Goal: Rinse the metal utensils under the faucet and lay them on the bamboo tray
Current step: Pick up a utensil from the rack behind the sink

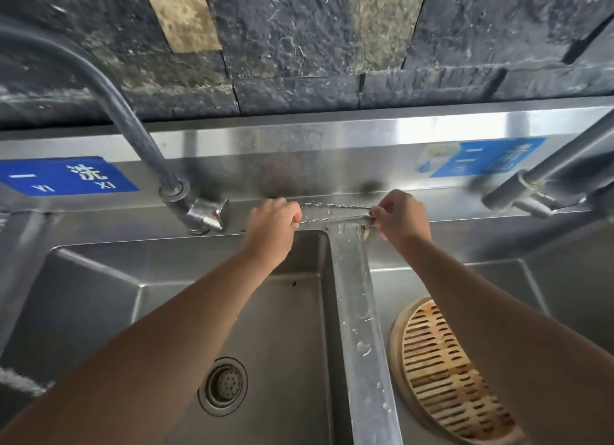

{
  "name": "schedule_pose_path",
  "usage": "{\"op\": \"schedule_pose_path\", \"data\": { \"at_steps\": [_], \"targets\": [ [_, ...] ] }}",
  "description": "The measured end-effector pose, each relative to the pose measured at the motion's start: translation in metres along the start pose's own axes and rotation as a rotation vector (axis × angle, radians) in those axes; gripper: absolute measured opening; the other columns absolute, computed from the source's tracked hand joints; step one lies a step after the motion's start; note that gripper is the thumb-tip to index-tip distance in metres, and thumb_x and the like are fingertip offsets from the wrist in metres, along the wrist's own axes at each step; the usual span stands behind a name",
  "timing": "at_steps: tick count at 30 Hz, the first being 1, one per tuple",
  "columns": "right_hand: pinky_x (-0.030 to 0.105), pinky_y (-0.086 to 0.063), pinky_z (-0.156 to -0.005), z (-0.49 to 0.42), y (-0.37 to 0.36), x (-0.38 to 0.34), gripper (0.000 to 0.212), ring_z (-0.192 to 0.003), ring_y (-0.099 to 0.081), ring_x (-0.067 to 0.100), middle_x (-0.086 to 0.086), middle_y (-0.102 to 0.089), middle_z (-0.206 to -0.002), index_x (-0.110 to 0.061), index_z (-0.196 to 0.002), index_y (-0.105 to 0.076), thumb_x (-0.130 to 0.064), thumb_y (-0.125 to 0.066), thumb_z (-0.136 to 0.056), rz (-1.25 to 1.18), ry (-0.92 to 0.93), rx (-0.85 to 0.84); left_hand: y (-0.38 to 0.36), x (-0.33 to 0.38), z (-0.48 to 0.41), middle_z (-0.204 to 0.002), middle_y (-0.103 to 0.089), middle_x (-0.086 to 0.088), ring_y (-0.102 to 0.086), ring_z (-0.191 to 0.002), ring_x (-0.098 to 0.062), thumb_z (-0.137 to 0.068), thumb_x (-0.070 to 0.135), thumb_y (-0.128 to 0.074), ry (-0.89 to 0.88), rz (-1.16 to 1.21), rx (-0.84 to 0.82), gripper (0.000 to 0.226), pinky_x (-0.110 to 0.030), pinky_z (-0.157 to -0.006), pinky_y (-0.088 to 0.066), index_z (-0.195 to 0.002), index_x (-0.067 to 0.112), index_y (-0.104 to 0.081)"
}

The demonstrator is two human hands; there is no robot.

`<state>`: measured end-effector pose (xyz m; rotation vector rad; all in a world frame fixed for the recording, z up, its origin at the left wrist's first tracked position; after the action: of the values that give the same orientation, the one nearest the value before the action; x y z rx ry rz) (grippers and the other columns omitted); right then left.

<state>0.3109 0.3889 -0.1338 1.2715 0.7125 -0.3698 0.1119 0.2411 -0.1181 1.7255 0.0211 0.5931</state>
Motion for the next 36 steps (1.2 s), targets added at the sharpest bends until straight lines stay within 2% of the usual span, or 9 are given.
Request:
{"op": "schedule_pose_path", "data": {
  "at_steps": [7, 11, 14, 18, 24, 27, 31, 36],
  "targets": [
    [0.03, -0.039, -0.063, -0.001, -0.004, 0.008, 0.012, -0.075, -0.058, 0.027, 0.005, -0.067, -0.074, -0.016, -0.079, -0.064, -0.026, -0.068, -0.083, 0.098, -0.001, 0.017, -0.008, -0.001, -0.002, -0.093, -0.06, 0.002, -0.053, -0.094, -0.023, -0.091, 0.01, -0.059, 0.011, -0.02, 0.012, 0.011, -0.037, -0.076, -0.037, -0.09, 0.018, -0.067],
    [0.03, -0.038, -0.063, -0.001, -0.003, 0.007, 0.011, -0.08, -0.06, 0.029, 0.005, -0.068, -0.076, -0.016, -0.082, -0.063, -0.025, -0.069, -0.083, 0.112, 0.009, 0.016, -0.009, -0.001, 0.001, -0.093, -0.061, 0.002, -0.053, -0.094, -0.024, -0.09, 0.008, -0.059, 0.017, -0.027, 0.052, 0.012, -0.034, -0.072, -0.032, -0.088, 0.018, -0.067],
    [0.034, -0.047, -0.068, -0.002, 0.0, -0.002, 0.015, -0.084, -0.062, 0.032, 0.009, -0.07, -0.085, -0.017, -0.091, -0.06, -0.027, -0.068, -0.084, 0.114, 0.033, 0.007, -0.009, 0.0, 0.003, -0.092, -0.061, 0.002, -0.053, -0.092, -0.023, -0.089, 0.007, -0.06, 0.01, -0.042, 0.067, 0.014, -0.035, -0.071, -0.036, -0.087, 0.018, -0.067],
    [0.034, -0.049, -0.071, -0.003, -0.009, -0.041, 0.009, -0.086, -0.065, 0.034, 0.011, -0.072, -0.088, -0.02, -0.097, -0.061, -0.025, -0.06, -0.089, 0.247, 0.251, -0.084, -0.008, 0.001, 0.006, -0.092, -0.061, 0.005, -0.053, -0.093, -0.021, -0.088, 0.005, -0.062, 0.009, -0.047, 0.083, 0.015, -0.036, -0.072, -0.042, -0.087, 0.019, -0.069],
    [0.035, -0.048, -0.073, 0.002, -0.042, -0.096, 0.022, -0.095, -0.067, 0.037, 0.014, -0.07, -0.107, -0.017, -0.114, -0.06, -0.02, -0.054, -0.094, 0.689, 0.569, -0.24, -0.007, 0.003, 0.008, -0.091, -0.063, 0.002, -0.054, -0.092, -0.024, -0.089, 0.004, -0.062, 0.01, -0.06, 0.096, 0.017, -0.038, -0.069, -0.043, -0.087, 0.019, -0.07],
    [0.035, -0.047, -0.067, 0.004, -0.053, -0.104, 0.02, -0.095, -0.068, 0.036, 0.011, -0.07, -0.108, -0.015, -0.114, -0.058, -0.016, -0.051, -0.096, 0.846, 0.671, -0.261, -0.008, 0.003, 0.008, -0.09, -0.062, 0.002, -0.054, -0.092, -0.024, -0.089, 0.005, -0.061, 0.005, -0.081, 0.1, 0.017, -0.038, -0.069, -0.043, -0.085, 0.02, -0.068],
    [0.034, -0.044, -0.061, 0.005, -0.057, -0.109, 0.015, -0.091, -0.07, 0.037, 0.011, -0.071, -0.103, -0.013, -0.108, -0.059, -0.017, -0.051, -0.096, 0.908, 0.752, -0.24, -0.009, 0.004, 0.009, -0.089, -0.061, 0.001, -0.056, -0.091, -0.025, -0.08, -0.002, -0.066, -0.012, -0.104, 0.11, 0.022, -0.039, -0.068, -0.043, -0.083, 0.019, -0.066],
    [0.034, -0.042, -0.06, 0.005, -0.057, -0.11, 0.015, -0.09, -0.07, 0.038, 0.012, -0.072, -0.102, -0.013, -0.108, -0.059, -0.018, -0.052, -0.096, 0.917, 0.744, -0.238, -0.009, 0.005, 0.011, -0.096, -0.061, 0.002, -0.056, -0.095, -0.024, -0.08, -0.001, -0.066, -0.004, -0.144, 0.104, 0.024, -0.038, -0.071, -0.043, -0.089, 0.021, -0.067]
  ]
}}
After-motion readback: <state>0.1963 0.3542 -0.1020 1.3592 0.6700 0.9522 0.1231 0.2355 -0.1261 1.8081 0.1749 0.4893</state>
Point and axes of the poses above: each hand's wrist, its own z-axis away from the middle knuckle, its own y-axis out of the back of the hand, x = y × z, the point moved 5 cm from there along -z, towards the middle knuckle
